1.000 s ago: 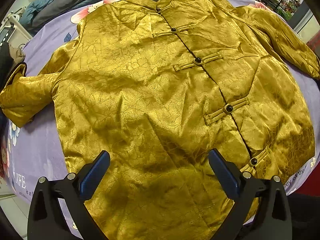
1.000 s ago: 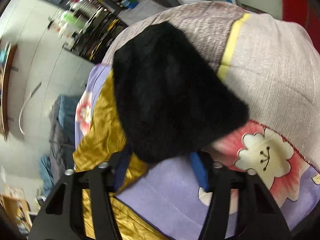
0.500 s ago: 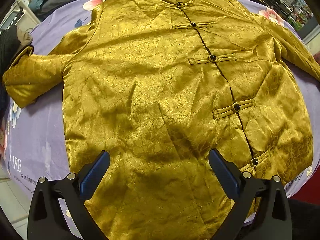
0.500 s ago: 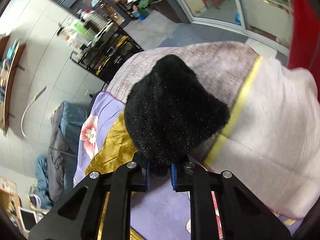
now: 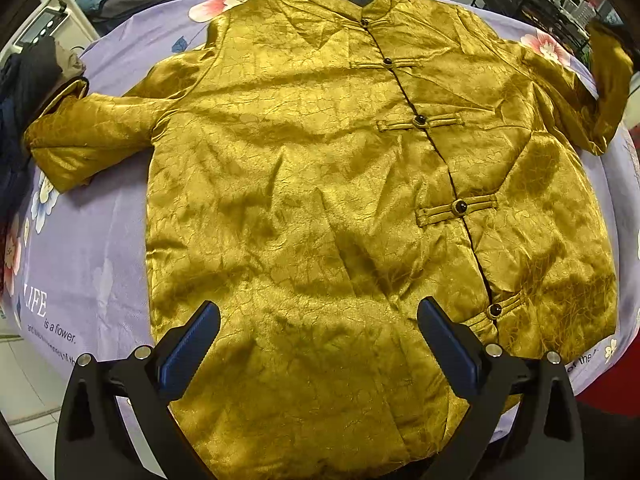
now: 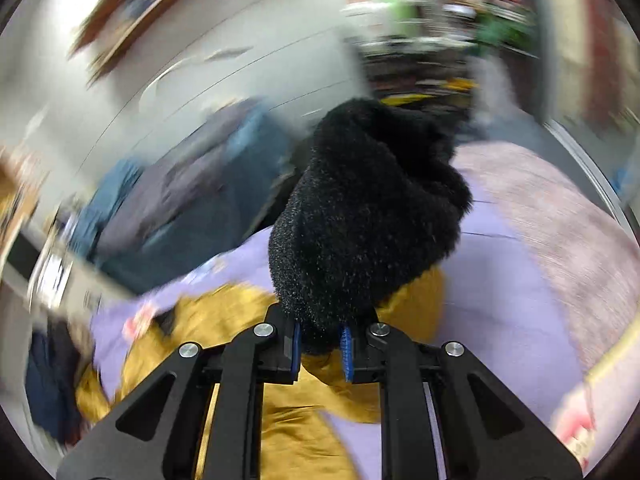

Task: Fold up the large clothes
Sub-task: 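Grasp the fur cuff of one sleeve with the right gripper and lift it, then fold the held sleeve across the jacket front with the right gripper and release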

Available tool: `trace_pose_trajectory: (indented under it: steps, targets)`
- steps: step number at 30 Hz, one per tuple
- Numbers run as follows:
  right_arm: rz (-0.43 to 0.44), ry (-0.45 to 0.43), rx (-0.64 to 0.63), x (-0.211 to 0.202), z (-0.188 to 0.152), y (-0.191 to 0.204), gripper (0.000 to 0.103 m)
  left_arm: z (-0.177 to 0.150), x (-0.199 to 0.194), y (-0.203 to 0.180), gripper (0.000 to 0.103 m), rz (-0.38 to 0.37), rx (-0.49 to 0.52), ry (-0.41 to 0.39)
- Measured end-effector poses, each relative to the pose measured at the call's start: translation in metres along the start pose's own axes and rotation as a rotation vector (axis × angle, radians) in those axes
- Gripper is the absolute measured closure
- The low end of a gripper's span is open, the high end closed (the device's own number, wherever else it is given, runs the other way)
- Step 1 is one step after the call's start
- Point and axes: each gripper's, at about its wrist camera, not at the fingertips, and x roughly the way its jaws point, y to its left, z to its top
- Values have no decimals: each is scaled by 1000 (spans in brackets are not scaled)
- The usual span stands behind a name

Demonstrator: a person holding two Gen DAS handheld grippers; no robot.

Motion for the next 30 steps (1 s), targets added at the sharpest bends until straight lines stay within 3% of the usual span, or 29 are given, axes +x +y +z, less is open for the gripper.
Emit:
trace_pose_trajectory:
  steps: [5, 11, 15, 20, 22, 24, 30]
  targets:
    - [152, 150, -262, 54, -44, 133, 87, -5, -3, 16, 6, -15, -58, -13]
    - [224, 231, -528, 92, -109, 260, 88, -10, 0, 43, 6, -10, -54, -8]
    - [232, 279, -696, 108, -165, 319, 88, -11, 2, 71, 6, -25, -81, -4]
    - [162, 325, -808, 131, -217, 348, 86, -5, 8, 103, 6, -39, -74, 0]
    - [144, 329, -814, 135, -229, 351, 74, -1, 8, 113, 6, -45, -65, -8]
    - [142, 351, -818, 136, -241, 350, 32, 6, 9, 122, 6, -56, -61, -11]
    - [193, 466, -805, 127, -270, 338, 29, 38, 9, 138, 6, -92, -55, -43]
